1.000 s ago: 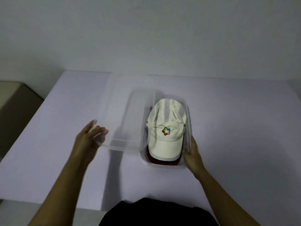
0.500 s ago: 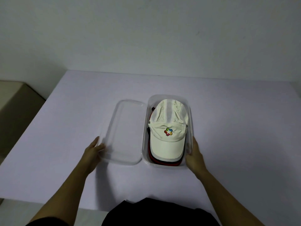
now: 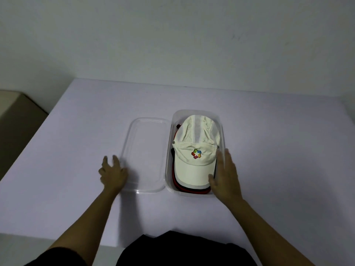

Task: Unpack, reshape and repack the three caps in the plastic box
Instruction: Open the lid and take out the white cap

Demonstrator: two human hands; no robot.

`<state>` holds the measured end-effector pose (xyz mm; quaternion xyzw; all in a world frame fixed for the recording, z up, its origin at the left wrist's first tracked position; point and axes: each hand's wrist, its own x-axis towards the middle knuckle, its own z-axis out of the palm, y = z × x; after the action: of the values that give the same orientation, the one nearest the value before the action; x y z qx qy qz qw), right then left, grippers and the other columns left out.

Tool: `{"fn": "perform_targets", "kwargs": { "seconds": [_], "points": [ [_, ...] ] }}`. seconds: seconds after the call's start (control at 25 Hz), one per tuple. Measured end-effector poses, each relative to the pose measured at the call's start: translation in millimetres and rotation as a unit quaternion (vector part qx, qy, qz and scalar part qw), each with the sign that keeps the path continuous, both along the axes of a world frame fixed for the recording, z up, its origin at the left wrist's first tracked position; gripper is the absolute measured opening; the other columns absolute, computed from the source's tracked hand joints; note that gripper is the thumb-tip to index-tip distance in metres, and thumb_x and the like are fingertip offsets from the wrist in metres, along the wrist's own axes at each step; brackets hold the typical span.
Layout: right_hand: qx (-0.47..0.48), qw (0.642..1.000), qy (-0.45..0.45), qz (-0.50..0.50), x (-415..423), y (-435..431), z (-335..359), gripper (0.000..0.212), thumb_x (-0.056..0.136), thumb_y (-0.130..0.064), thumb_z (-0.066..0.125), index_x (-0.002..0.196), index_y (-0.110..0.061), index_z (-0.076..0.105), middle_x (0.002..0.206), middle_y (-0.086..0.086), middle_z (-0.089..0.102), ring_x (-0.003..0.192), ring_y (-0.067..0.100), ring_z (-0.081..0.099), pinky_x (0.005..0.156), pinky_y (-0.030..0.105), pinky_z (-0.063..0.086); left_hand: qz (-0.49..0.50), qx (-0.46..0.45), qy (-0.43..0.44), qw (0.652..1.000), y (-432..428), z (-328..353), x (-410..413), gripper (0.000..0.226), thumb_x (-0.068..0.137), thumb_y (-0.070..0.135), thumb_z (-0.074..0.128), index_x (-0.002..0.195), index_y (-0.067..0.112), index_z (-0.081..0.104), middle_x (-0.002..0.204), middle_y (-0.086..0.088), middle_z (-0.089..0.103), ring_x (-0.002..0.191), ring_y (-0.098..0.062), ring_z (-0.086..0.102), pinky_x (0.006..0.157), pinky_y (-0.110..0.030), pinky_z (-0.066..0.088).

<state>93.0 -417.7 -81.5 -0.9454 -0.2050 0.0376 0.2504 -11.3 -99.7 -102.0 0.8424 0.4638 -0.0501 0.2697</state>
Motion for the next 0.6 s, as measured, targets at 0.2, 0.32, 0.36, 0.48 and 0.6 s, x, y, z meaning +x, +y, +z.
{"fn": "perform_targets", "kwargs": {
  "seconds": [0.2,0.32,0.36,0.48,0.6],
  "points": [
    [-0.110,0.969,0.032,0.217,16,20,18,0.099,0.071,-0.066,0.061,0.149,-0.025,0.016,0.160,0.005,0.002,0.148,0.023,0.000,0.118,0.048,0.013,-0.138,-0.065,-0.205,0.967,-82,37,55,0.055,0.101,0.026,0.037,0.149,0.006,0.018,0.159,-0.012,0.015,0.146,-0.026,0.013,0.119,-0.037,0.012],
    [-0.225,0.942,0.070,0.239,25,27,21,0.117,0.065,-0.068,0.067,0.150,-0.027,-0.002,0.159,0.006,-0.014,0.147,0.025,-0.011,0.119,0.048,0.005,-0.160,-0.129,-0.221,0.953,-118,37,71,0.058,0.101,0.030,0.034,0.150,0.008,0.011,0.159,-0.008,0.015,0.146,-0.022,0.017,0.117,-0.031,0.015],
    [-0.240,0.937,0.076,0.240,27,30,22,0.119,0.065,-0.064,0.069,0.150,-0.026,-0.005,0.159,0.007,-0.013,0.147,0.027,-0.011,0.119,0.049,0.006,-0.160,-0.135,-0.219,0.953,-125,32,72,0.057,0.102,0.028,0.033,0.150,0.008,0.010,0.159,-0.009,0.016,0.146,-0.023,0.018,0.116,-0.030,0.016],
    [-0.282,0.922,0.086,0.250,28,42,26,0.125,0.065,-0.055,0.076,0.149,-0.019,-0.009,0.159,0.013,-0.012,0.146,0.033,-0.011,0.119,0.052,0.007,-0.116,-0.130,-0.186,0.967,-127,27,71,0.054,0.102,0.025,0.031,0.150,0.009,0.012,0.152,-0.014,0.032,0.139,-0.030,0.035,0.113,-0.037,0.028],
    [-0.333,0.901,0.111,0.255,29,54,31,0.131,0.064,-0.045,0.081,0.148,-0.014,-0.015,0.157,0.019,-0.014,0.144,0.039,-0.012,0.116,0.056,0.008,-0.103,-0.106,-0.140,0.979,-129,32,74,0.053,0.101,0.025,0.032,0.149,0.008,0.016,0.140,-0.018,0.049,0.126,-0.035,0.049,0.105,-0.041,0.038]
  ]
}}
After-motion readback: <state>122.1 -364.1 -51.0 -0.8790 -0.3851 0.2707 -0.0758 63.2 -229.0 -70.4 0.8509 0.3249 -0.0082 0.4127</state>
